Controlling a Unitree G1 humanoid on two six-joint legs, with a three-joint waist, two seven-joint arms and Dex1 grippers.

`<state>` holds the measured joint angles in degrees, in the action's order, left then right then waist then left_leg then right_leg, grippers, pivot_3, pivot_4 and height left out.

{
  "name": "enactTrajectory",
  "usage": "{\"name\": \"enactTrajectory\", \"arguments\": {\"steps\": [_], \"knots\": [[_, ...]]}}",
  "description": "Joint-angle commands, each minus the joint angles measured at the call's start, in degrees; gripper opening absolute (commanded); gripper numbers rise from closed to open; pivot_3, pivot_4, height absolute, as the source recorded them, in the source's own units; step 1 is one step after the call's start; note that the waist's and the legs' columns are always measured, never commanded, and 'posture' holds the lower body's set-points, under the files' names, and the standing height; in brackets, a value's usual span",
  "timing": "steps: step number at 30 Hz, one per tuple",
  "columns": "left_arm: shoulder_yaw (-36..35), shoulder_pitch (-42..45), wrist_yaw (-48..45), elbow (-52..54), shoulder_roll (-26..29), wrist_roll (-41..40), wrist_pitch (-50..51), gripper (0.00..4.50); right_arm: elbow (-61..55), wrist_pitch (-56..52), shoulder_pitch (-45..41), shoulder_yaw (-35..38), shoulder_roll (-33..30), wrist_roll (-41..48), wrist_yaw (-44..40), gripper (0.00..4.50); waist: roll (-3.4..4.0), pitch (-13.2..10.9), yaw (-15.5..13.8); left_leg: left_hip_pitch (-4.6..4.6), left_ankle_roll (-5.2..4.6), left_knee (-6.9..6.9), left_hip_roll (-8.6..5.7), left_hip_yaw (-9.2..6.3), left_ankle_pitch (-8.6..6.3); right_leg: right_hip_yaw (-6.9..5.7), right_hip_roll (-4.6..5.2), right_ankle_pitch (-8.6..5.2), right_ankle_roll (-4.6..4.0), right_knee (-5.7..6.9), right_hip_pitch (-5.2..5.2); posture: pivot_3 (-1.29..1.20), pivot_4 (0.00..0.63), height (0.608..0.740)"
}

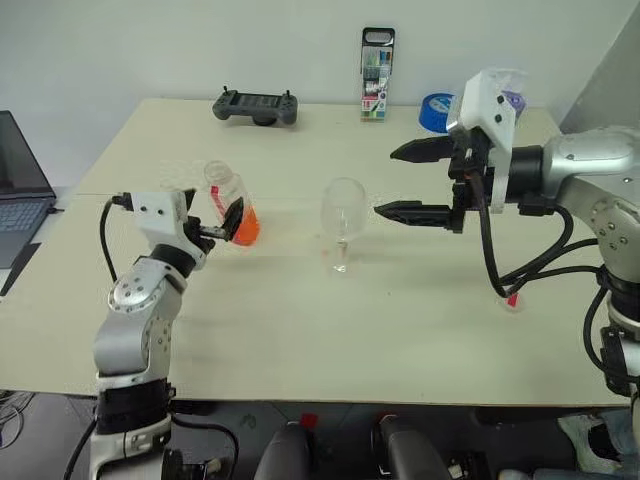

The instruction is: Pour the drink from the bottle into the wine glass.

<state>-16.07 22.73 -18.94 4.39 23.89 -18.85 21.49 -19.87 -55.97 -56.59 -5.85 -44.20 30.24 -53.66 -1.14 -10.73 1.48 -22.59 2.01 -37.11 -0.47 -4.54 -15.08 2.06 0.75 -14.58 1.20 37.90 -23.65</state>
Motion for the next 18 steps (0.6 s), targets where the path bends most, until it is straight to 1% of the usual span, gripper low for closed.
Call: {"name": "enactTrajectory", "arguments": {"steps": [1, 4, 10, 18], "knots": [[0.3, 2.4, -1.9, -4.3, 0.9, 0.9, -3.9, 4.50, -0.8, 1.3, -1.1, 0.3, -0.8, -0.8, 0.3, 4.44, 0.00, 0.0, 0.0, 0.00, 0.00, 0.01, 0.00, 0.00, 0.00, 0.03, 0.00, 0.00, 0.00, 0.01, 0.00, 0.00, 0.150, 0.740], [0.2, 4.2, -2.8, -8.2, 1.4, 1.4, -6.1, 4.50, -0.9, 1.1, -1.4, 0.0, -1.0, -1.2, 0.7, 4.44, 0.00, 0.0, 0.1, -0.06, 0.01, 0.02, 0.00, -0.01, 0.00, 0.09, 0.02, 0.00, 0.00, 0.04, -0.13, 0.00, 0.150, 0.740], [-0.2, 5.6, -3.7, -12.0, 2.0, 1.6, -8.4, 4.50, -1.7, 0.2, -1.6, 0.2, -1.0, -1.5, 1.3, 4.44, 0.00, 0.0, 0.0, -0.25, 0.02, 0.00, 0.02, -0.01, 0.01, 0.11, 0.03, 0.01, -0.01, 0.17, -0.41, 0.00, 0.150, 0.740], [1.2, 11.6, -5.8, -21.2, 0.6, 1.6, -11.4, 4.50, -2.6, -0.1, -1.3, 0.1, -1.2, -1.9, 2.1, 4.44, 0.00, 0.0, 0.0, -0.27, 0.03, -0.05, -0.01, 0.02, 0.02, 0.12, 0.05, 0.02, 0.00, 0.18, -0.41, 0.00, 0.150, 0.740]]}}
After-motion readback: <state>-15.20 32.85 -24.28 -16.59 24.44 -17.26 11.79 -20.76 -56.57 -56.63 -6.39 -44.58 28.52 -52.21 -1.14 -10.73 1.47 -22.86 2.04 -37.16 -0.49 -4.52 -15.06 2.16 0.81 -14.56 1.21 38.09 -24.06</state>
